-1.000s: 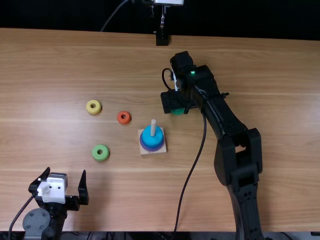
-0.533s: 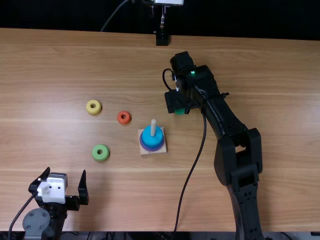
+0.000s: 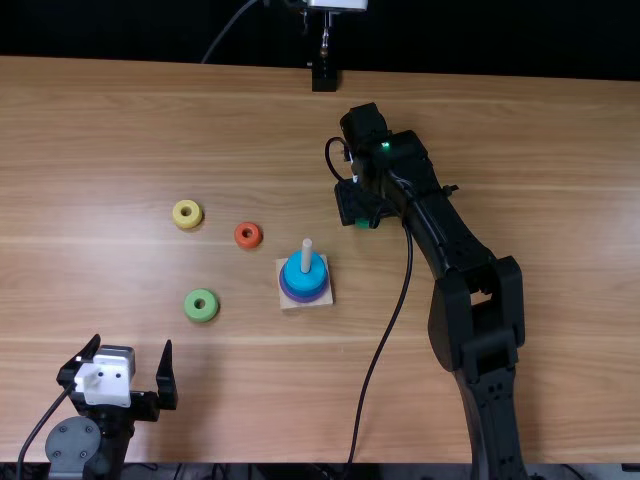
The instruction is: Build the Hanoi tower: stack the rings onto the peg from bottom to top in this color order: purple, dark blue, light blue, dark green, light green, yellow, orange.
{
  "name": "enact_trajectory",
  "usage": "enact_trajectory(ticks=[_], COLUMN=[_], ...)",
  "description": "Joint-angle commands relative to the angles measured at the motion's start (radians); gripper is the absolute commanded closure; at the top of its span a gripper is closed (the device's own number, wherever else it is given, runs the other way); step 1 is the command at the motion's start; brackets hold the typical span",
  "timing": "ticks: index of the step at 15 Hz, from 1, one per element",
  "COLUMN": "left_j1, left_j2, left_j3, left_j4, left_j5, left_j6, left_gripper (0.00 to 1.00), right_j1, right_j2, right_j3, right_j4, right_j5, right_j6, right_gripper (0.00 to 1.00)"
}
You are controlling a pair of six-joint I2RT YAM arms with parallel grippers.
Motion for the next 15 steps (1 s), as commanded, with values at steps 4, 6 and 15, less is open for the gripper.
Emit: enact_trajectory(ticks=[4, 6, 15], left_j1=[-0.008, -0.008, -0.008], left_j2=[-0.012, -0.012, -0.012], left_j3=[-0.112, -0.112, -0.112], left_j4=[-0.077, -0.077, -0.077], left_j5=[0.005, 0.005, 0.005], left_j6=[-0.006, -0.006, -0.006], left_gripper=[0.00, 0.00, 0.00], right_j1=[0.005, 0.019, 0.117], right_j2=[-0.155, -0.186, -0.381], right_j3=[0.002, 0.002, 0.055], right_j4=[-0.103, -0.145, -0.322], right_j5=[0.006, 0.004, -0.073], right_j6=[-0.082, -0.095, -0.202], right_gripper=[1.00, 1.00, 1.00])
